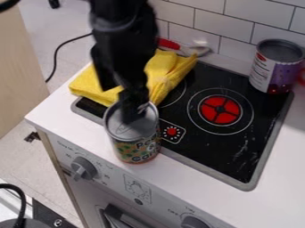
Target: Move the can at the right side of the burner
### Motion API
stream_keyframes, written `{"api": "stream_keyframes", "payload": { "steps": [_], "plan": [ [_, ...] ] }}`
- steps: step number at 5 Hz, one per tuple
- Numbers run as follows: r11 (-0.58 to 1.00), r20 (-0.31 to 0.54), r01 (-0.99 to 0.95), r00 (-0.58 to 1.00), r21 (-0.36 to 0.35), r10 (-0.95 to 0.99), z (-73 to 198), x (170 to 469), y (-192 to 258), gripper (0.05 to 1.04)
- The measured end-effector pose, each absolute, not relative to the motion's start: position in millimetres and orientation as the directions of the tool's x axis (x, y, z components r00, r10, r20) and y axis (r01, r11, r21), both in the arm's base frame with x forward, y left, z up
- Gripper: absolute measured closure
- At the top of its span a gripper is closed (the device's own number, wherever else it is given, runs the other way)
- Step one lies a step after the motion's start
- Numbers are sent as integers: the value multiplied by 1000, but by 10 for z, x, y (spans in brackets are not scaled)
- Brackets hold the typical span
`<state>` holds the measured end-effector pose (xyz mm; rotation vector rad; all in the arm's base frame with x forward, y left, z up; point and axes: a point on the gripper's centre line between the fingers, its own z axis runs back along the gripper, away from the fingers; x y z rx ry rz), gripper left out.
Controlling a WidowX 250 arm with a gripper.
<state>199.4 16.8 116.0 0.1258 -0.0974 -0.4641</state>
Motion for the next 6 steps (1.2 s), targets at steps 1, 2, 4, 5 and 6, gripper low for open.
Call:
{"api": "stream_keyframes", "payload": {
  "steps": [1, 2, 4, 5, 6],
  "plan": [
    [877, 55, 460, 881, 142, -471, 1087, 1893, 266, 85],
    [880, 93, 458, 878, 129, -470, 1052, 1812, 413, 85],
    [884, 80, 441, 886, 157, -457, 938, 1732, 502, 85],
    [872, 77, 467, 874, 143, -481, 840, 1762, 454, 85],
    [842, 68, 525, 842, 122, -535, 774, 1763, 369, 85]
  ]
}}
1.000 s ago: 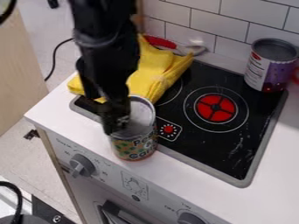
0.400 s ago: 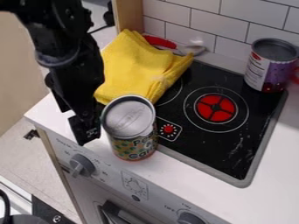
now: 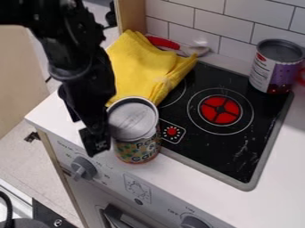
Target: Move the can at the right side of the burner
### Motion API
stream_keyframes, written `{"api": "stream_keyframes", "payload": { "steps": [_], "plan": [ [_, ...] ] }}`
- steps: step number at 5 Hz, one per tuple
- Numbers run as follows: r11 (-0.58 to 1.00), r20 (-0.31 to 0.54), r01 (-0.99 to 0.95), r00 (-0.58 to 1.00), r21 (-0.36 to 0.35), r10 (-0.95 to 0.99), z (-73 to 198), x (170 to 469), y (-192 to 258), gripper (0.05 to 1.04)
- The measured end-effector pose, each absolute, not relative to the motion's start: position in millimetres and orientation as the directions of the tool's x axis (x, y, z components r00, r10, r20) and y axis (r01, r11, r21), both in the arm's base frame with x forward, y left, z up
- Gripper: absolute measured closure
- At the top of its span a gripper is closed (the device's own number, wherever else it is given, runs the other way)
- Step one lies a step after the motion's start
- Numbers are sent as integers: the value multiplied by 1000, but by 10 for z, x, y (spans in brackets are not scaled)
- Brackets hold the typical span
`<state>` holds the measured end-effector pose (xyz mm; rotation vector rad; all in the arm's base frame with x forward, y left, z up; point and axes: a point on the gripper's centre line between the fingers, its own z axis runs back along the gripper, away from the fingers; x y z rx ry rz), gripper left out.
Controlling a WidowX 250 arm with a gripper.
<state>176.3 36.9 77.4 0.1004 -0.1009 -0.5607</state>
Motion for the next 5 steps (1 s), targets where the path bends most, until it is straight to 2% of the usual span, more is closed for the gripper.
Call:
{"api": "stream_keyframes", "payload": {
  "steps": [1, 2, 5],
  "plan": [
    [798, 75, 597, 795, 77, -602, 713, 1782, 261, 85],
    [739, 114, 673, 736, -14, -668, 758, 1787, 162, 85],
    [843, 144, 535, 832, 54, -536, 691, 1997, -124, 85]
  ]
}}
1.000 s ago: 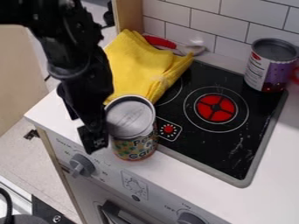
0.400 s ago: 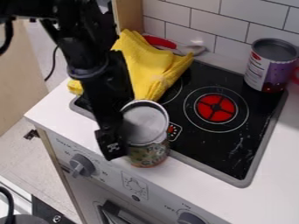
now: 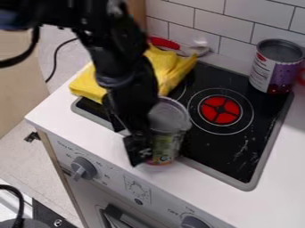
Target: Move the can at the right side of the burner
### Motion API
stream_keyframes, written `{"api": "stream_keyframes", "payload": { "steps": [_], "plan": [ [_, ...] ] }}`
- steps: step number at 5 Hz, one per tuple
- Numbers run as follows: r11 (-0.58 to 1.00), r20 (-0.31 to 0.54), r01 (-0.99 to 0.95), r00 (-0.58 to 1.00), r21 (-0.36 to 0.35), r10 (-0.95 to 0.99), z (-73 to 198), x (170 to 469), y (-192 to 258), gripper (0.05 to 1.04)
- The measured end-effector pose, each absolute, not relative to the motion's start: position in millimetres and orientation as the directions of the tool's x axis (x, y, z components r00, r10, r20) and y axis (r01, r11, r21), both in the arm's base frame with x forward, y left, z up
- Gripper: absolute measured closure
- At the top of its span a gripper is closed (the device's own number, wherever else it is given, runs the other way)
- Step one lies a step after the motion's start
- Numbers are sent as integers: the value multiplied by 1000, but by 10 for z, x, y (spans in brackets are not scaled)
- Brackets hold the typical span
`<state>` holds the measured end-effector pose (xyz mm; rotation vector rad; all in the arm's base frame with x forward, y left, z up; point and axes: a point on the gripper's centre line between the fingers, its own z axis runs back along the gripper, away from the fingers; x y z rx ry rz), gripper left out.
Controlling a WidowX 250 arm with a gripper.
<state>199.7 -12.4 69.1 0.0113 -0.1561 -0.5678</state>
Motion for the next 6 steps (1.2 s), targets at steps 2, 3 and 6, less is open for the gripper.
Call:
{"api": "stream_keyframes", "payload": {
  "steps": [2, 3, 6],
  "plan": [
    [900, 101, 436, 895, 18, -436, 595, 1979, -277, 84],
    [902, 233, 428, 873, 52, -428, 729, 2337, -475, 85],
    [931, 246, 355, 898, 83, -364, 599, 2530, -609, 85]
  ]
}}
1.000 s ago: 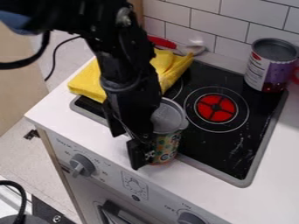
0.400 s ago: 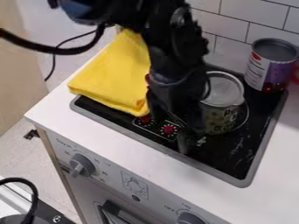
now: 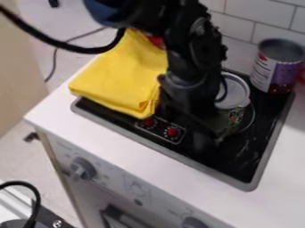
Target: Move the can at the right side of the burner
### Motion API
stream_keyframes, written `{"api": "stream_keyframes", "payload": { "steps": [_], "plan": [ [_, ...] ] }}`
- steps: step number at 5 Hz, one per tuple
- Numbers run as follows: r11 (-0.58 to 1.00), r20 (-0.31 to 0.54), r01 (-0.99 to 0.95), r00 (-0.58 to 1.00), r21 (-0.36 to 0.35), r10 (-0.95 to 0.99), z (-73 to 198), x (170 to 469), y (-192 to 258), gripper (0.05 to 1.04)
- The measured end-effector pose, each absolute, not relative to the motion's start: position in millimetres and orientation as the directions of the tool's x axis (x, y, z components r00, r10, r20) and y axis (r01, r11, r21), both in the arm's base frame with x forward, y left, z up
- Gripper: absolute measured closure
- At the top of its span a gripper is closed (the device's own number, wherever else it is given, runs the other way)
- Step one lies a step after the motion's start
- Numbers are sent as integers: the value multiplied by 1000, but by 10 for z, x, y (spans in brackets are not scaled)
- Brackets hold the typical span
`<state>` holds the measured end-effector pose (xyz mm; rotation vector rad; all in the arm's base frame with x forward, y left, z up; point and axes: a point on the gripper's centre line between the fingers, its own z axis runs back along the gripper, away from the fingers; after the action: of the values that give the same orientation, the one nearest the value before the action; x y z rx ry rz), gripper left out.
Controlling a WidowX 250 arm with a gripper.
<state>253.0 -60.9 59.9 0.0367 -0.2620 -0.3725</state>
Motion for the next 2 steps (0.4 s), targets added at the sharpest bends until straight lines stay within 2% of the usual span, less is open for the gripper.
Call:
{"api": "stream_keyframes", "payload": {
  "steps": [2],
  "plan": [
    [961, 301, 275, 913, 42, -274, 667, 2827, -729, 85]
  ]
}}
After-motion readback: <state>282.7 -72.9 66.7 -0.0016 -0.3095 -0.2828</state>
